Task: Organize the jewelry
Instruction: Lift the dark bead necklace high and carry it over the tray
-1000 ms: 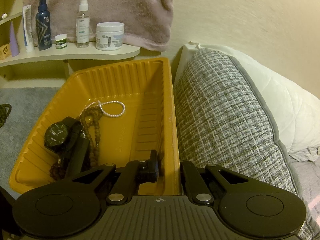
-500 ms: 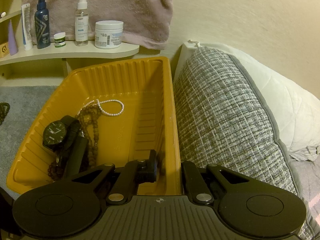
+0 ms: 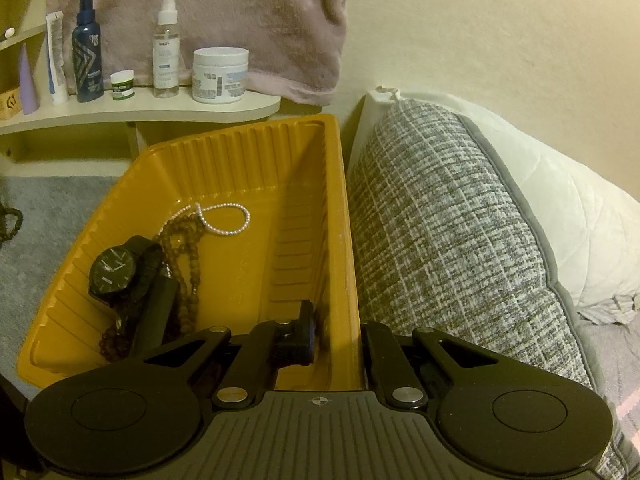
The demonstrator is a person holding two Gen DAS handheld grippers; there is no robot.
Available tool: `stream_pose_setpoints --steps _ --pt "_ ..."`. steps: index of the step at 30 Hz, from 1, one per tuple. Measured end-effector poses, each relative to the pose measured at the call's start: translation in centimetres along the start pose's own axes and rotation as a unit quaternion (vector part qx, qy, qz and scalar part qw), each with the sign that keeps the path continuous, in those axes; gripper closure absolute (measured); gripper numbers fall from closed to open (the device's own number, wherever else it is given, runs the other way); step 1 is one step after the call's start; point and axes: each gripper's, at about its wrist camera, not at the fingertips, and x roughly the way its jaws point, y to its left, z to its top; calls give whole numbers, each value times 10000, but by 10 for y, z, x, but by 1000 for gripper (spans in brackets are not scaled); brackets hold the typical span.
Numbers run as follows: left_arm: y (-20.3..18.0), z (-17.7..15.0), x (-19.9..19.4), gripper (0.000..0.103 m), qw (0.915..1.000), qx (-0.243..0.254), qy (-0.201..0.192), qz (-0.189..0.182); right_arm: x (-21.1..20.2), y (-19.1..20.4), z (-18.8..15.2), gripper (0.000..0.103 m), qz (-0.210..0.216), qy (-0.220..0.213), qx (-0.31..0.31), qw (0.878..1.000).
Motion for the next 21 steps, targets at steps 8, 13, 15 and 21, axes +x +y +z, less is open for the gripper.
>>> stream_pose_setpoints --steps 8,13,15,21 --pt "19 57 -28 97 9979 -177 -602 -131 -3 0 0 97 17 -45 7 10000" --pt "27 87 -44 97 9954 -237 -885 -284 -4 0 0 98 27 -67 10 10000" --pt "28 98 -51 97 9941 -244 -1009 -327 -4 0 0 98 27 -71 11 10000" --pt "27 137 -68 97 9888 -209 -1393 -500 -5 1 2 98 40 -95 10 9999"
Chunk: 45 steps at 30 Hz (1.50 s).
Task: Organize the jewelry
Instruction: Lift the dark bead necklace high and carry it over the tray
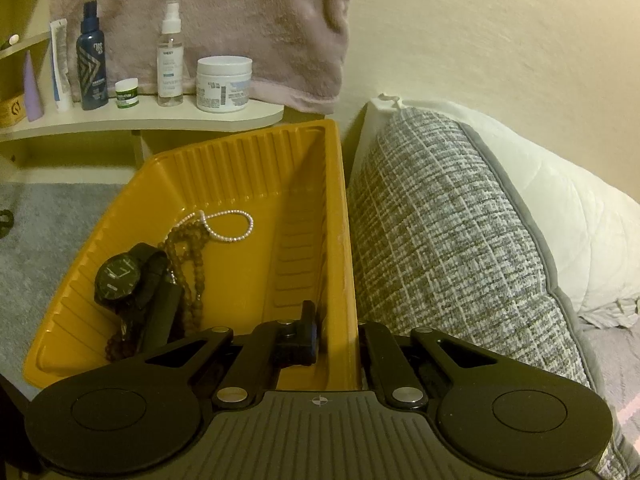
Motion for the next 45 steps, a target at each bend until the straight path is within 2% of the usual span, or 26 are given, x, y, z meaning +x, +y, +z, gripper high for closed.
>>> stream_pose_setpoints --steps 10,19,22,25,30,35,40,45 --pt "-20 66 -1 97 9974 146 -566 -430 0 -1 0 99 10 -5 18 10000" --pt "-53 124 9 97 9880 58 -1015 -1159 0 -2 0 99 28 -17 47 10000" --pt "-75 131 18 96 9844 106 -997 -1443 1 -3 -1 99 45 -17 98 9999" --pt "-101 126 31 96 9818 221 -807 -1707 1 -4 -2 99 65 -18 122 9999" --pt "-141 98 59 96 9764 267 -262 -2127 2 -6 -3 99 99 3 158 9998" --pt "-175 68 91 96 9657 291 401 -2550 4 -8 -4 99 135 25 189 9997" --pt "-203 42 118 96 9544 423 963 -2793 5 -10 -5 99 159 45 232 9996" --pt "-221 6 135 96 9446 451 1499 -2883 6 -11 -6 99 178 66 247 9995"
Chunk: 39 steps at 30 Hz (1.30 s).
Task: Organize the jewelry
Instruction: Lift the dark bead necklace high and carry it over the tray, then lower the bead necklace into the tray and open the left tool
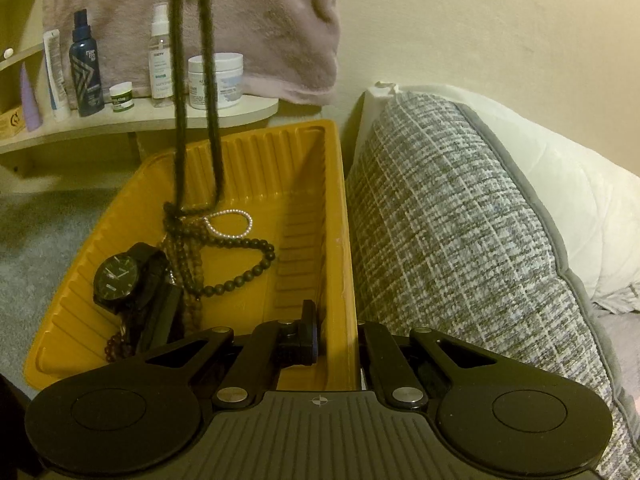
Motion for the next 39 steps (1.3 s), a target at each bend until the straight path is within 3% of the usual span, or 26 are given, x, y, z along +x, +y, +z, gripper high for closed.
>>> stream_pose_setpoints --steps 6,11,13,20,27,39 --pt "6 -33 22 96 9985 -252 489 -53 2 -1 0 99 -5 27 17 10000" --pt "13 -43 24 95 9975 -369 593 -83 3 -1 0 98 -11 42 32 10000" --pt "14 -44 23 75 9975 -388 581 -62 3 -1 0 98 -10 42 36 10000" --pt "30 -56 -7 71 9960 -771 305 338 5 -4 -2 98 56 61 103 9999" --pt "42 -95 -42 68 9860 -1417 178 857 15 -20 -5 99 387 203 346 9984" --pt "40 -164 -62 63 9613 -2357 406 1370 36 -46 -7 97 831 311 770 9931"
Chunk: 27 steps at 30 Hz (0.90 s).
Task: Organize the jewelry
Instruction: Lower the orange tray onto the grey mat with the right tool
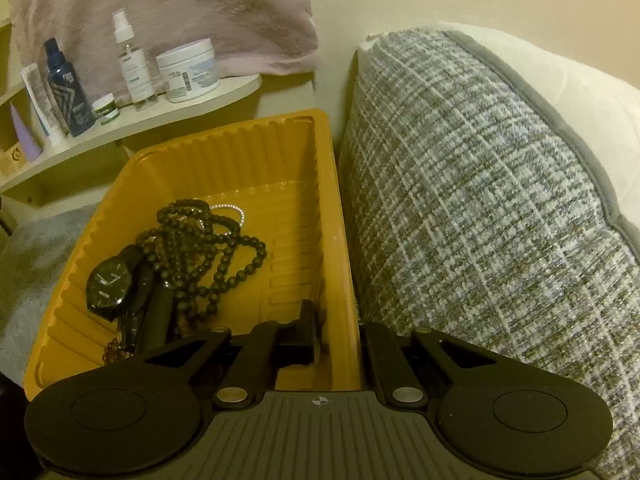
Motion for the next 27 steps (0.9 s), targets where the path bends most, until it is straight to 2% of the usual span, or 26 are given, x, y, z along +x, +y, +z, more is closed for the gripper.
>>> stream_pose_setpoints --steps 2,5,6,8,9,11,12,22,27 --pt "2 -9 0 60 9999 -127 70 76 -1 -3 -4 97 33 -24 73 10000" --pt "3 -22 1 42 9993 -236 164 250 -6 -7 -8 95 91 -102 200 9997" --pt "3 -26 2 36 9989 -278 198 320 -7 -7 -9 91 126 -117 218 9996" --pt "3 -31 3 32 9980 -345 241 476 -11 -8 -11 72 131 -142 210 9996" --pt "2 -33 4 29 9975 -363 279 547 -14 -8 -13 59 142 -170 212 9995" --pt "2 -38 5 22 9964 -402 325 669 -21 -8 -15 55 205 -231 208 9993" --pt "2 -40 5 15 9958 -423 332 744 -25 -7 -16 53 191 -246 190 9993" --pt "10 -54 -3 2 9889 -710 477 1213 -77 6 -33 29 56 -518 121 9986" --pt "8 -62 -14 1 9870 -828 447 1299 -96 15 -36 23 -93 -502 390 9979"
